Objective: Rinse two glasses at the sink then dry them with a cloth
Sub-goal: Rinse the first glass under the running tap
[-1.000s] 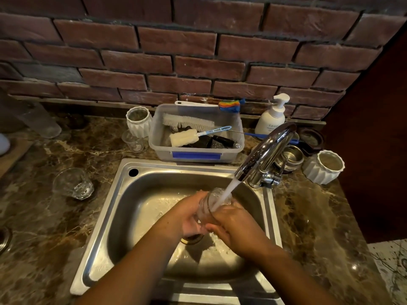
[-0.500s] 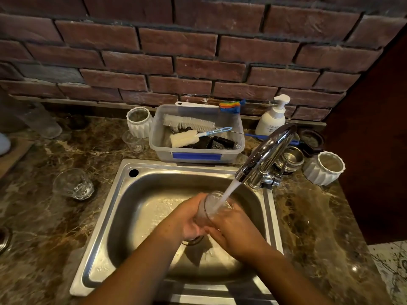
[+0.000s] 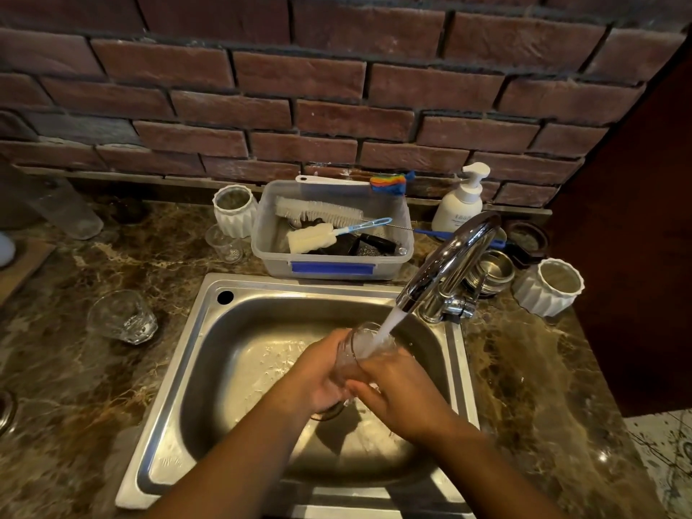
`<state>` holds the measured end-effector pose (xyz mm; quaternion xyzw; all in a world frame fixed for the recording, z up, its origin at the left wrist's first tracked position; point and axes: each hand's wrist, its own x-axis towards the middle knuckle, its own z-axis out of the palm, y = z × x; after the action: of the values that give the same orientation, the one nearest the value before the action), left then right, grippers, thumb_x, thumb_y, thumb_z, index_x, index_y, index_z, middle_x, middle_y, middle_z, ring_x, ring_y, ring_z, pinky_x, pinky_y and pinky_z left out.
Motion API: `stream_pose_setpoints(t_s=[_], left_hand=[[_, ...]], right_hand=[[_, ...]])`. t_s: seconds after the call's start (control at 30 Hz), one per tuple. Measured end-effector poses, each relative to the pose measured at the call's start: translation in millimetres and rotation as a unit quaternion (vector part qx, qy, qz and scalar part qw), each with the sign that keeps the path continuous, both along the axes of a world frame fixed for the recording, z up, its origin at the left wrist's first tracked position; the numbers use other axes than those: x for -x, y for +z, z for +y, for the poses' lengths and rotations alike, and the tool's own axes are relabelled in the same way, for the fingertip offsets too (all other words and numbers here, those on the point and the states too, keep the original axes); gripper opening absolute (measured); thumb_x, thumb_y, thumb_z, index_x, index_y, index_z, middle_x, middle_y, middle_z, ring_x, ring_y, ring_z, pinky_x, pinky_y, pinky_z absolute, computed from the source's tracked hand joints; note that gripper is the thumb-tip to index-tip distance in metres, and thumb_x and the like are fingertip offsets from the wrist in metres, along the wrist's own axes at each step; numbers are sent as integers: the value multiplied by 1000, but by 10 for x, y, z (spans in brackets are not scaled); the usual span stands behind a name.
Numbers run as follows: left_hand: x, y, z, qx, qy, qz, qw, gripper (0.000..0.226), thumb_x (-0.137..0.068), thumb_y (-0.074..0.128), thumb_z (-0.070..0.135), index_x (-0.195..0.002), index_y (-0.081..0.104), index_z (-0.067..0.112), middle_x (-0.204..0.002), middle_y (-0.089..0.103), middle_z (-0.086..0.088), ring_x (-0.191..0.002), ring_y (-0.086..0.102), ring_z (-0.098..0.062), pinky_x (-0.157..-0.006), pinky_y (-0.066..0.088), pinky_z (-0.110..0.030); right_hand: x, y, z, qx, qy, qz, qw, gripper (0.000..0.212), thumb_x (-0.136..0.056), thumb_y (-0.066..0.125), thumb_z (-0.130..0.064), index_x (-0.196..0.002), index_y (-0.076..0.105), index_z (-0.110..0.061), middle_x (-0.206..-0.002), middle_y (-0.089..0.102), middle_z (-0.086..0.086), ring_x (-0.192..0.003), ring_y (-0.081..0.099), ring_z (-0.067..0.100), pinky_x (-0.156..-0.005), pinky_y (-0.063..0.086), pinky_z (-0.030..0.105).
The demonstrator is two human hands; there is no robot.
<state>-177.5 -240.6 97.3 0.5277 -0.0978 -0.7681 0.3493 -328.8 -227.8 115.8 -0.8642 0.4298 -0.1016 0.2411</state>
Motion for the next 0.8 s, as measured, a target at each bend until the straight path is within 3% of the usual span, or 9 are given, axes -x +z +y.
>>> stream_pose_setpoints(t_s=[0.1,0.17,0.23,0.33,0.4,0.5,0.6,0.7,0.8], left_hand=[[166,-96,120,93,143,-60,984,24,-103,52,28,-104,69,12,-96,71,-12,-82,68,-20,-67,50,-32],[201,-148,184,125,153,-77,977,21,-103,50,25,-98,67,13,-94,67,-13,-77,66,-19,-65,47,-31],[116,-112,162,92,112,-57,988,25,-102,52,29,-102,67,10,-90,66,-14,-71,65,-19,-64,47,-31],[-58,-26,47,-30,8,-31,999,32,-93,65,35,-107,73,7,-99,71,-16,-82,67,-25,-62,54,-34],[-76,17,14,-62,-13,-30,998,42,-89,70,41,-114,73,8,-107,75,-16,-89,70,-28,-62,56,-35],[8,78,60,-44,33,-8,998,42,-96,62,43,-115,72,7,-90,78,-13,-71,75,-22,-55,56,-31],[77,72,178,-23,42,31,998,48,-94,62,48,-118,71,7,-101,78,-17,-92,76,-29,-73,61,-42],[85,32,297,-9,27,50,998,59,-89,61,61,-115,76,10,-115,73,-25,-113,67,-35,-102,51,-54],[119,-2,352,37,0,58,998,58,-92,52,65,-110,79,18,-121,68,-28,-102,62,-35,-97,50,-47]], right_hand=[[-115,-15,25,-145,-129,-157,968,21,-97,56,-33,-93,73,-23,-87,74,-5,-84,68,7,-79,57,32],[-172,-23,35,-190,-166,-212,944,22,-97,57,-25,-85,74,-18,-79,73,-1,-76,70,10,-74,58,33],[-149,22,50,-165,-118,-184,962,22,-97,56,-25,-88,74,-20,-84,74,-2,-80,68,10,-77,55,33],[-3,17,17,-55,-4,-25,998,21,-97,55,-35,-105,72,-26,-103,73,-6,-99,63,9,-92,45,30],[38,-22,14,-33,2,-49,998,20,-95,57,-36,-105,71,-26,-104,72,-6,-100,60,8,-92,43,27],[-38,-9,54,-49,-82,-135,986,14,-92,63,-34,-99,72,-27,-100,67,-11,-98,55,-1,-85,45,18],[-91,8,51,-50,-176,-201,962,22,-87,62,-44,-91,73,-26,-99,62,-12,-99,56,0,-81,47,15],[-125,118,-33,-94,-236,-274,927,36,-87,64,-50,-68,66,-19,-66,63,-7,-65,63,5,-56,48,19],[-169,144,-166,-205,-320,-290,878,30,-90,67,-40,-66,64,-22,-56,64,-2,-55,65,4,-48,46,17]])
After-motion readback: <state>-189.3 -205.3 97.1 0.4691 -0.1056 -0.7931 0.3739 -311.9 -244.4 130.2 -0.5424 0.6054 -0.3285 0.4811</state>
